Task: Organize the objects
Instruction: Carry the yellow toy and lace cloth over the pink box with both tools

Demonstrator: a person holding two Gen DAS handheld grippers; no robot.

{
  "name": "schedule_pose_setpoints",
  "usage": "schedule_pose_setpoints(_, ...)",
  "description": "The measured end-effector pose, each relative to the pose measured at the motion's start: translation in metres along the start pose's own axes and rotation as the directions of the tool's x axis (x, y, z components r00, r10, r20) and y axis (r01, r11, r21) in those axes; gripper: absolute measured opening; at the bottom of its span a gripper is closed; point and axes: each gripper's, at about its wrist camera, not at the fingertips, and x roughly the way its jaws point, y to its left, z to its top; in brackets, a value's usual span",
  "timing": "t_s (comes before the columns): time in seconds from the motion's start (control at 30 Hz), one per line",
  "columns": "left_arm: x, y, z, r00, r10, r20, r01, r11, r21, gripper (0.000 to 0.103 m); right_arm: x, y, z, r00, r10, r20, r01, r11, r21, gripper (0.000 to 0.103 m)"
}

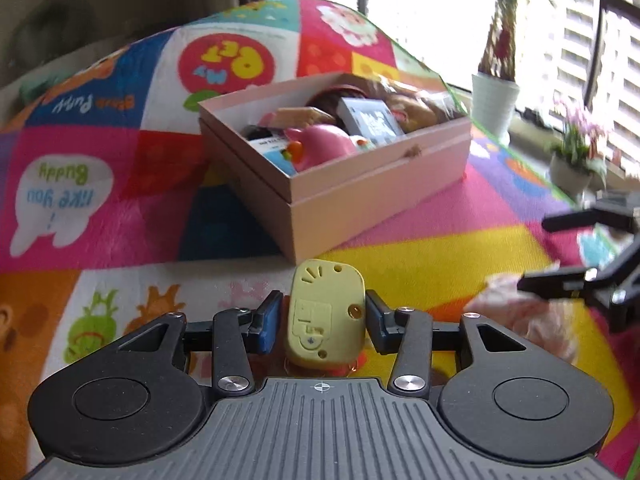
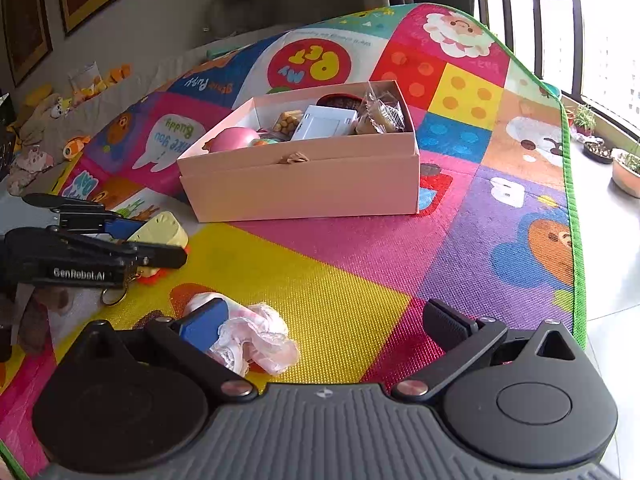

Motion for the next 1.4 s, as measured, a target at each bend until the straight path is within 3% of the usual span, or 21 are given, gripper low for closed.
schedule_pose_setpoints(0.13, -0.008, 0.01, -0.005, 1.0, -0.01, -0.018, 0.008, 0.992, -0.129, 0.048, -0.001, 0.001, 0.0, 1.0, 0.011, 0.004, -0.011, 1.0, -0.01, 0.103)
schedule_pose_setpoints(0.27, -0.032, 0.017, -0.019, 0.998, -0.052, -0.019, 0.047, 0.975, -0.219, 0.048, -0.01, 0.001, 0.002, 0.994, 0.106, 0.021, -0.105, 0.993, -0.057, 0.103)
schedule_pose_setpoints(0.4, -0.062, 0.015, -0.041, 0.998, -0.066, -0.015, 0.059, 0.96, -0.273, 0.048, -0.026, 0.02, 0.006, 0.987, 0.151, 0.047, -0.139, 0.972, -0.191, 0.103)
schedule_pose_setpoints(0.5, -0.077, 0.014, -0.054, 0.998, -0.057, -0.011, 0.051, 0.954, -0.295, 0.048, -0.029, 0.042, 0.004, 0.98, 0.198, -0.002, -0.191, 0.941, -0.28, 0.103)
schedule_pose_setpoints(0.63, -0.083, 0.015, -0.062, 0.999, -0.031, -0.01, 0.026, 0.951, -0.307, 0.048, -0.017, 0.062, -0.001, 0.984, 0.173, -0.045, -0.177, 0.925, -0.336, 0.102)
schedule_pose_setpoints(0.77, -0.08, 0.018, -0.064, 0.999, -0.034, -0.011, 0.028, 0.945, -0.327, 0.048, 0.001, 0.057, 0.001, 0.987, 0.132, -0.089, -0.153, 0.946, -0.286, 0.087)
schedule_pose_setpoints(0.83, -0.08, 0.017, -0.065, 1.0, -0.031, -0.005, 0.027, 0.945, -0.327, 0.048, 0.006, 0.052, 0.001, 0.987, 0.121, -0.109, -0.146, 0.956, -0.255, 0.073)
schedule_pose_setpoints(0.9, -0.079, 0.018, -0.065, 1.0, -0.03, -0.002, 0.027, 0.943, -0.332, 0.048, 0.005, 0.049, 0.001, 0.989, 0.106, -0.107, -0.131, 0.957, -0.258, 0.048)
schedule_pose_setpoints(1.0, -0.079, 0.018, -0.065, 1.0, -0.029, -0.003, 0.027, 0.941, -0.337, 0.048, -0.007, 0.049, 0.004, 0.989, 0.118, -0.09, -0.137, 0.956, -0.258, 0.037)
schedule_pose_setpoints(1.27, -0.087, 0.018, -0.053, 1.0, -0.006, 0.011, 0.009, 0.936, -0.352, 0.047, -0.052, 0.043, 0.022, 0.987, 0.133, 0.086, -0.112, 0.971, -0.213, 0.034)
schedule_pose_setpoints(1.4, -0.097, 0.025, -0.012, 0.998, -0.005, 0.063, 0.027, 0.936, -0.352, 0.047, -0.064, 0.032, 0.025, 0.981, 0.117, 0.157, -0.087, 0.979, -0.185, 0.034)
